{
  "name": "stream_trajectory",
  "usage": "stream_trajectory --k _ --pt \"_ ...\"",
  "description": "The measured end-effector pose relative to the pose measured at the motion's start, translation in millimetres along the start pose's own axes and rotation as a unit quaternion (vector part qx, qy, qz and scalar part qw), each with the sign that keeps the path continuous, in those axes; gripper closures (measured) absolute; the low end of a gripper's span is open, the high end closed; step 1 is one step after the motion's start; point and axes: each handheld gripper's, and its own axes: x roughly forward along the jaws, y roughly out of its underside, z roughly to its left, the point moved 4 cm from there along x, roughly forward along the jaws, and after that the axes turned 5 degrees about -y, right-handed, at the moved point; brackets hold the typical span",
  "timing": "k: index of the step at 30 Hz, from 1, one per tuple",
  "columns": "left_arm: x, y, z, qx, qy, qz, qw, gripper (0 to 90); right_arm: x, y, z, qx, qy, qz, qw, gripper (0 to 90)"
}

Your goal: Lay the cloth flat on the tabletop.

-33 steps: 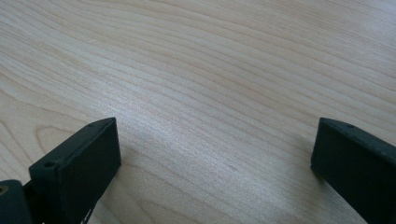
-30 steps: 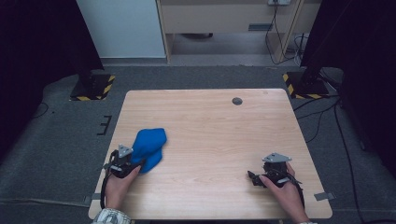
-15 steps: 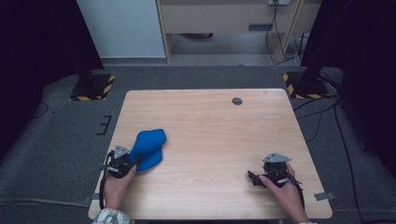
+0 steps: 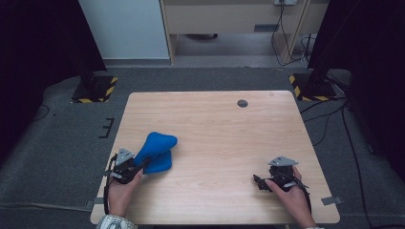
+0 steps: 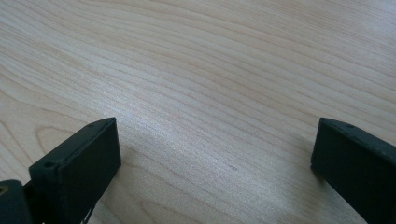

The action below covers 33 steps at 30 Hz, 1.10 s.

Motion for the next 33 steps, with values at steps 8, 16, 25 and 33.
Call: stream_trajectory --k 8,16,25,33 --pt "-5.1 -15.4 -24.1 0.002 0.032 -0.030 0.9990 76.4 0.0 0.0 0.1 0.000 0.000 0.000 1.0000 1.5" --pt "-1.7 -47.8 -60.1 0.035 0.048 -0.037 0.9975 76.7 0.0 0.0 0.0 0.000 0.000 0.000 1.0000 1.5" --pt "8.0 -90.2 -111.4 0.079 0.090 -0.041 0.9919 76.7 0.0 0.0 0.0 0.000 0.000 0.000 1.0000 1.5" --pt "22.2 -99.2 -144.2 0.100 0.114 -0.025 0.9881 76.7 0.1 -0.1 0.1 0.001 0.000 0.000 1.0000 1.4"
